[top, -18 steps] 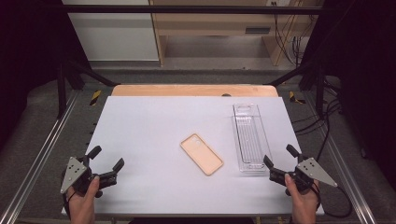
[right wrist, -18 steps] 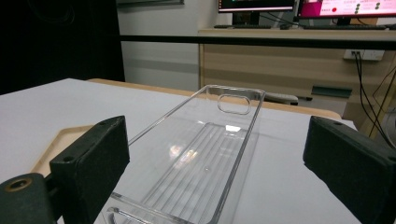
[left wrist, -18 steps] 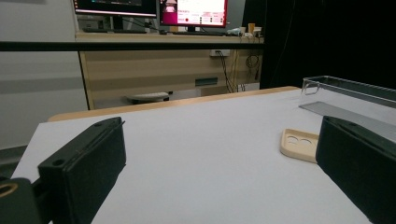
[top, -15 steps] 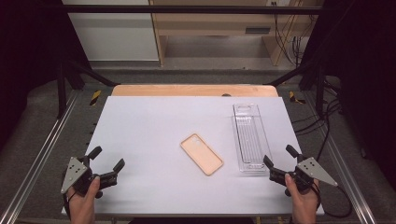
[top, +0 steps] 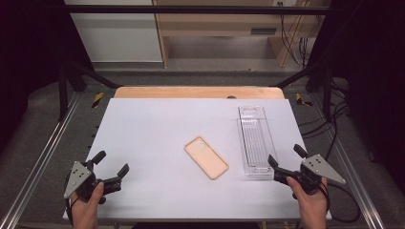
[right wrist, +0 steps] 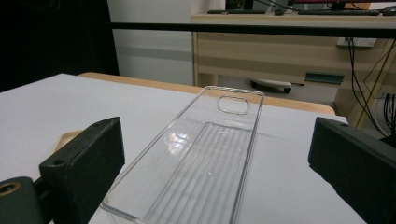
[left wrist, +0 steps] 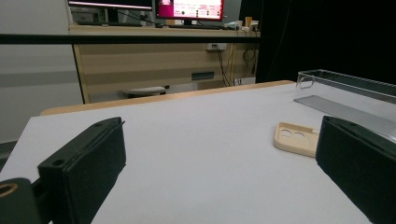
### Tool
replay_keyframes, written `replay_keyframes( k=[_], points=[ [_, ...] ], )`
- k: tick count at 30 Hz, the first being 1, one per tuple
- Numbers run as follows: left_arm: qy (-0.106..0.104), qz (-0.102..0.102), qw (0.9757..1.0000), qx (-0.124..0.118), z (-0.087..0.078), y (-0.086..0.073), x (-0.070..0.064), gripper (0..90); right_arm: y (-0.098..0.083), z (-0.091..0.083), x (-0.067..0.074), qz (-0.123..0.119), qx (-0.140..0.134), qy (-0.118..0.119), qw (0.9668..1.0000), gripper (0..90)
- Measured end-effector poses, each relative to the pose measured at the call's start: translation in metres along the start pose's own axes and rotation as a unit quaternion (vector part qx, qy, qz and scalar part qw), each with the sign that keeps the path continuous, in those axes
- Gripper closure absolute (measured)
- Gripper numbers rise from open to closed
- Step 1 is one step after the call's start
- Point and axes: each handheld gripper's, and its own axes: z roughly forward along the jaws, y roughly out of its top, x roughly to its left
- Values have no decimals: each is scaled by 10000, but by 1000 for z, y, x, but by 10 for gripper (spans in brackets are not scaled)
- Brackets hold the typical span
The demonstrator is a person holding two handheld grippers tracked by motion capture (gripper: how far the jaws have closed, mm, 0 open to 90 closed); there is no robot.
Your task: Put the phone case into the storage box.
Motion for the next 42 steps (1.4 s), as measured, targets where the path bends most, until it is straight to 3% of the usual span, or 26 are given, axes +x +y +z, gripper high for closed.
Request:
replay_keyframes(
  k=[5, 7, 13, 18, 25, 26, 42],
  points=[
    [-23, -8, 10000, 23, 1, 0, -1, 14, 20, 5, 11, -177, 40, 37, 9998, 46],
    [-38, 10, 10000, 54, 1, 0, -1, 14, 35, 12, 20, -290, 71, 70, 9995, 47],
    [-73, -29, 10000, 45, 2, 0, -3, 14, 59, 29, 36, -462, 60, 215, 9987, 52],
    [-94, 8, 9999, 98, 4, 0, -3, 14, 72, 46, 48, -446, 104, 252, 9986, 52],
    [-107, 38, 9999, 122, 4, 1, -4, 14, 78, 69, 61, -366, 513, 252, 9977, 68],
    [-109, 42, 9999, 126, 4, 1, -4, 14, 79, 77, 66, -413, 666, 256, 9966, 68],
    [-123, 50, 9998, 152, 5, 1, -4, 13, 77, 118, 100, -580, 1081, 609, 9906, 61]
  ],
)
